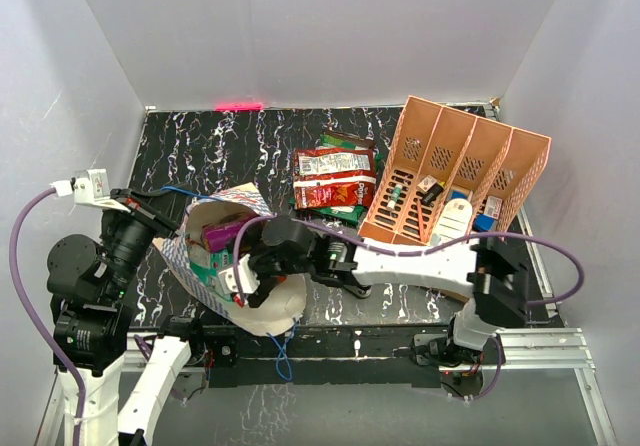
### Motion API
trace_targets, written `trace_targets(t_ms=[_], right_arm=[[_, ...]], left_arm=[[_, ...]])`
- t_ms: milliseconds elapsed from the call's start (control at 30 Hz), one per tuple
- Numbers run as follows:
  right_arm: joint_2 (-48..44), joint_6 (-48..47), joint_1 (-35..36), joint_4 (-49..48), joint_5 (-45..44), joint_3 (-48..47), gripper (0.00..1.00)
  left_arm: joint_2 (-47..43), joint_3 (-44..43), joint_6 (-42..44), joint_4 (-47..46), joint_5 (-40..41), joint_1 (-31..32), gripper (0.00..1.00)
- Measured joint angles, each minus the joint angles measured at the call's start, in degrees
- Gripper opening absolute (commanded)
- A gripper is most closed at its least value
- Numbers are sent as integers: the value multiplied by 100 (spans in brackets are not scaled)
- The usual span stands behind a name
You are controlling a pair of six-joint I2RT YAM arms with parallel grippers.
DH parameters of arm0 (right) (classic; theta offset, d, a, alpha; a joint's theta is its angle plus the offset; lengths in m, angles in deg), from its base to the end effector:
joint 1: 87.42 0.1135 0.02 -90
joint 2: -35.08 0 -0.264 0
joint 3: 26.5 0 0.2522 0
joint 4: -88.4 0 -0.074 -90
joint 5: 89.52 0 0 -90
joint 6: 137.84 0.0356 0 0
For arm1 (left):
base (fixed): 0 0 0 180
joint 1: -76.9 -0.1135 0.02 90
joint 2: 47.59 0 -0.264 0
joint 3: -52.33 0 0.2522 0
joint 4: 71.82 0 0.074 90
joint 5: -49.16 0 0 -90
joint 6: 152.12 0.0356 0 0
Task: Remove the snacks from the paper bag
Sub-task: Take out the snack from the paper bag.
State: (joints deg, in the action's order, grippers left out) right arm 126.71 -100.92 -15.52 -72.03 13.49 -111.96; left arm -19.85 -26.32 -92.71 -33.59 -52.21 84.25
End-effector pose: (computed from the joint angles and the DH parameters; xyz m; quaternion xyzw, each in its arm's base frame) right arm 0.1092 0.3600 0.3031 -0.7741 0.3352 0.1810 0.5056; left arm 0.0503 -0.0136 0.4560 -0.0494 0.6245 -0.3111 0.7147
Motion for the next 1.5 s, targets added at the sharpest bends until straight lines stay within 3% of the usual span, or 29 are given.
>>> trace_targets(t_ms=[367,700,1067,1233,1500], right_arm=[[1631,-393,-382,179,-909,-1069,90],[1952,-391,-557,216,-1222,-1360,87],[2275,-192,-688,177,-1093,-1508,30],[2271,-48,-686,173,-979,-1510,16],[1978,219,-566,367,-894,-1471,7]], left_arm=[[33,0,-11,0,-4,0,0],[33,-2,-4,101,0,0,0],[28,-28,13,275,98,0,0],[28,-48,13,343,219,0,0],[28,-83,-11,348,343,0,0]])
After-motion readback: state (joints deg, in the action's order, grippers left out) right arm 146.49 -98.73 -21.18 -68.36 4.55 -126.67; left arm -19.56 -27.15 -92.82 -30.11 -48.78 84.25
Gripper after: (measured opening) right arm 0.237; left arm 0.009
